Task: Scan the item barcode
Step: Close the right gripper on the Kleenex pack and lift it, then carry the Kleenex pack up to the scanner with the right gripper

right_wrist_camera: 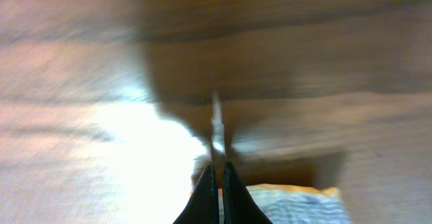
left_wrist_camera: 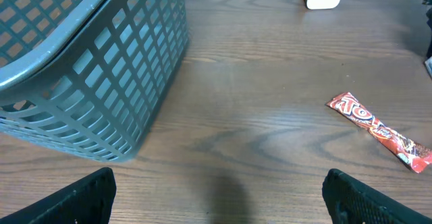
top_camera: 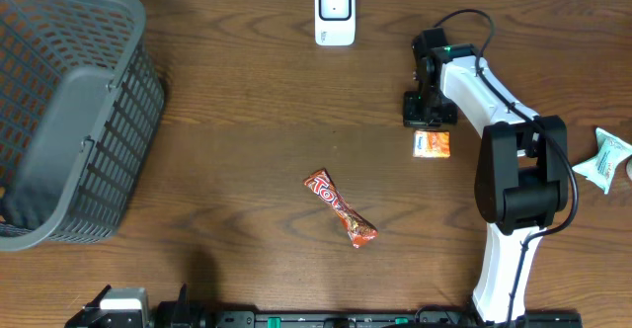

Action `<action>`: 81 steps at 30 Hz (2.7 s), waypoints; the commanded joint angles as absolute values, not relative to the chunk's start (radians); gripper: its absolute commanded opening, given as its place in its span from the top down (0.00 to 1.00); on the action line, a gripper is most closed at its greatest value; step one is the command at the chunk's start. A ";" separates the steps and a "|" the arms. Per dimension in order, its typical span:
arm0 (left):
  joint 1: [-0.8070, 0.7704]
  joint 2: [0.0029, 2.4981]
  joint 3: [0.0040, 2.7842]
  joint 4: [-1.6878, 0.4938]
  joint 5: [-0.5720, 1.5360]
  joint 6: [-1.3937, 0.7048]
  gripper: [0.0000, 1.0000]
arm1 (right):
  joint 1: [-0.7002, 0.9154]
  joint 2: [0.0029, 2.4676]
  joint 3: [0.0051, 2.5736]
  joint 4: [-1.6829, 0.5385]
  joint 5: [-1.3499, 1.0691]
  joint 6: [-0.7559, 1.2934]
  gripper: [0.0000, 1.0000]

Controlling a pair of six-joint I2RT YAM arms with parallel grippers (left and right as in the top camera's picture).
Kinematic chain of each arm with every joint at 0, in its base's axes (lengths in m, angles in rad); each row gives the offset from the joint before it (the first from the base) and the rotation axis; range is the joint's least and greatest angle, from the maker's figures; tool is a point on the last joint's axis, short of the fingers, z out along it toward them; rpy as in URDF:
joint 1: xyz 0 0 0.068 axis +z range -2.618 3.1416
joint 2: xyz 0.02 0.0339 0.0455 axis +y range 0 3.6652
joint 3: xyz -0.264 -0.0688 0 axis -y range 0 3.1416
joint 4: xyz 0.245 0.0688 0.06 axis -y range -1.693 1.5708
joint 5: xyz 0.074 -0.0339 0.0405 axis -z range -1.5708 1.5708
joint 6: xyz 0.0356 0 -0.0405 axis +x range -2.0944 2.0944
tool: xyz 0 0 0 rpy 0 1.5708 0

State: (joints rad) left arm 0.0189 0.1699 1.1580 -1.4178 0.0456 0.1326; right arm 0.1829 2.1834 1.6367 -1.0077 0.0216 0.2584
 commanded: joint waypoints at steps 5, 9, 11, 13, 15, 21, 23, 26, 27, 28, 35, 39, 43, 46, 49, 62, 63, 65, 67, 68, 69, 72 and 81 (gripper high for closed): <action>0.023 0.165 1.161 -1.420 0.033 0.146 0.02 | 0.185 2.178 1.723 -1.086 -0.064 0.223 0.35; 0.023 0.165 1.161 -1.420 0.033 0.146 0.02 | 0.197 2.162 1.848 -1.217 -0.049 0.223 0.01; 0.023 0.165 1.161 -1.420 0.033 0.146 0.02 | 0.200 2.151 1.880 -1.277 -0.027 0.233 0.01; 0.023 0.165 1.161 -1.420 0.033 0.146 0.02 | 0.200 2.144 1.883 -1.324 -0.023 0.263 0.01; 0.023 0.165 1.161 -1.420 0.033 0.146 0.02 | 0.197 2.145 1.871 -1.359 0.012 0.302 0.01; 0.023 0.165 1.161 -1.420 0.033 0.146 0.02 | 0.197 2.145 1.723 -1.309 0.074 0.389 0.01; 0.023 0.165 1.161 -1.420 0.033 0.146 0.02 | 0.197 2.145 1.668 -1.253 0.075 0.389 0.01; 0.023 0.165 1.161 -1.420 0.033 0.146 0.02 | 0.195 2.145 1.587 -1.163 0.078 0.388 0.01; 0.023 0.165 1.161 -1.420 0.033 0.146 0.02 | 0.194 2.145 1.555 -1.132 0.079 0.388 0.01; 0.023 0.165 1.161 -1.420 0.033 0.146 0.02 | 0.193 2.145 1.529 -1.110 0.080 0.388 0.01; 0.023 0.165 1.161 -1.420 0.033 0.146 0.02 | 0.189 2.145 1.449 -1.061 0.161 0.387 0.01; 0.023 0.165 1.161 -1.420 0.033 0.146 0.02 | 0.187 2.145 1.449 -1.042 0.212 0.324 0.01; 0.023 0.165 1.161 -1.420 0.033 0.146 0.02 | 0.186 2.145 1.449 -1.042 0.186 0.292 0.01; 0.023 0.165 1.161 -1.420 0.033 0.146 0.02 | 0.184 2.145 1.449 -1.043 0.150 0.271 0.16; 0.023 0.165 1.161 -1.420 0.033 0.146 0.02 | 0.183 2.145 1.449 -1.044 0.133 0.271 0.37; 0.023 0.165 1.161 -1.420 0.033 0.146 0.02 | 0.183 2.144 1.545 -1.151 -0.047 0.271 0.51; 0.023 0.165 1.161 -1.420 0.033 0.146 0.02 | 0.183 2.144 1.562 -1.180 -0.093 0.263 0.53; 0.023 0.165 1.161 -1.420 0.033 0.146 0.02 | 0.183 2.144 1.588 -1.234 -0.202 0.234 0.54; 0.023 0.165 1.161 -1.420 0.033 0.146 0.02 | 0.183 2.144 1.603 -1.280 -0.307 0.207 0.55; 0.023 0.165 1.161 -1.420 0.033 0.146 0.02 | 0.183 2.144 1.605 -1.296 -0.346 0.191 0.55; 0.023 0.165 1.161 -1.420 0.033 0.146 0.03 | 0.183 2.144 1.606 -1.314 -0.390 0.171 0.55; 0.023 0.165 1.161 -1.420 0.033 0.146 0.02 | 0.184 2.144 1.606 -1.373 -0.483 0.158 0.55; 0.023 0.165 1.161 -1.420 0.033 0.146 0.02 | 0.192 2.144 1.606 -1.497 -0.653 0.086 0.54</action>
State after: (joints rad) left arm 0.0189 0.1699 1.1580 -1.4178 0.0456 0.1326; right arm 0.1829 2.1387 1.5906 -1.4746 -0.5446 0.1390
